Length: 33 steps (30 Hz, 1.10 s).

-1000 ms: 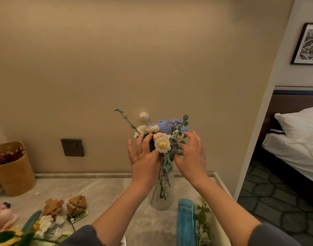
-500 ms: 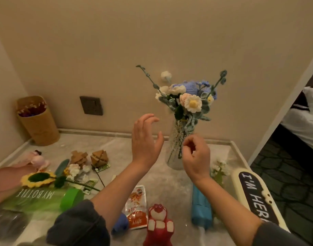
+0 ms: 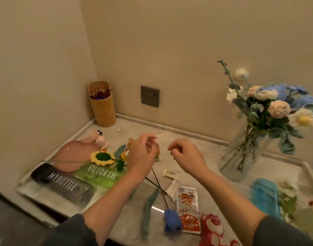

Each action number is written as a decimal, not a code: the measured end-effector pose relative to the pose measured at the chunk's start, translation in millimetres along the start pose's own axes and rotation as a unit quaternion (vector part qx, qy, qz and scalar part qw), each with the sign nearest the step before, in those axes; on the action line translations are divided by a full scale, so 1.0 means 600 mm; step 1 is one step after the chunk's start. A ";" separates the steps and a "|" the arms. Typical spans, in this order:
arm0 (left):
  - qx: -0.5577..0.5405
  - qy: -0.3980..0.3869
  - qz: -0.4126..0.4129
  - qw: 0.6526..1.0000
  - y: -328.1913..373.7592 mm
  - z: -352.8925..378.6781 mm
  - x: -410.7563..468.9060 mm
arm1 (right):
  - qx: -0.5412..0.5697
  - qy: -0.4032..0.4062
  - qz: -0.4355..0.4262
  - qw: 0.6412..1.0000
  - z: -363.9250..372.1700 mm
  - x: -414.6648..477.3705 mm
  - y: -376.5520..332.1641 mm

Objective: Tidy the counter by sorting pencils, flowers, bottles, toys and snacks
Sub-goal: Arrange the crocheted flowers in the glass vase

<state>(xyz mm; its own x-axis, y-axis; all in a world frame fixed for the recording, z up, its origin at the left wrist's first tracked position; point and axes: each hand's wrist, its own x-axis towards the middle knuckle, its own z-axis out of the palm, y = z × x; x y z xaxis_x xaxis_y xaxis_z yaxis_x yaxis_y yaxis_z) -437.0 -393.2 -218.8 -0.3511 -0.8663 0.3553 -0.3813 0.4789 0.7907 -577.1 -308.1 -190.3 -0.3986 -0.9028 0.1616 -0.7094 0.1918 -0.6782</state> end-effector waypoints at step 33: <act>-0.102 -0.066 -0.096 0.988 -0.114 -0.111 0.092 | 0.242 -0.111 0.073 0.961 0.143 0.093 -0.119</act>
<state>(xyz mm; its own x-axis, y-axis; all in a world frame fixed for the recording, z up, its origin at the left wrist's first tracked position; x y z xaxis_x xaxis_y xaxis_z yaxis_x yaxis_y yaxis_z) -373.6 -483.4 -220.1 -0.4019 -0.9062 0.1316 -0.2765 0.2571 0.9260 -498.9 -405.4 -194.5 -0.3004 -0.9503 -0.0813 -0.2802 0.1694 -0.9449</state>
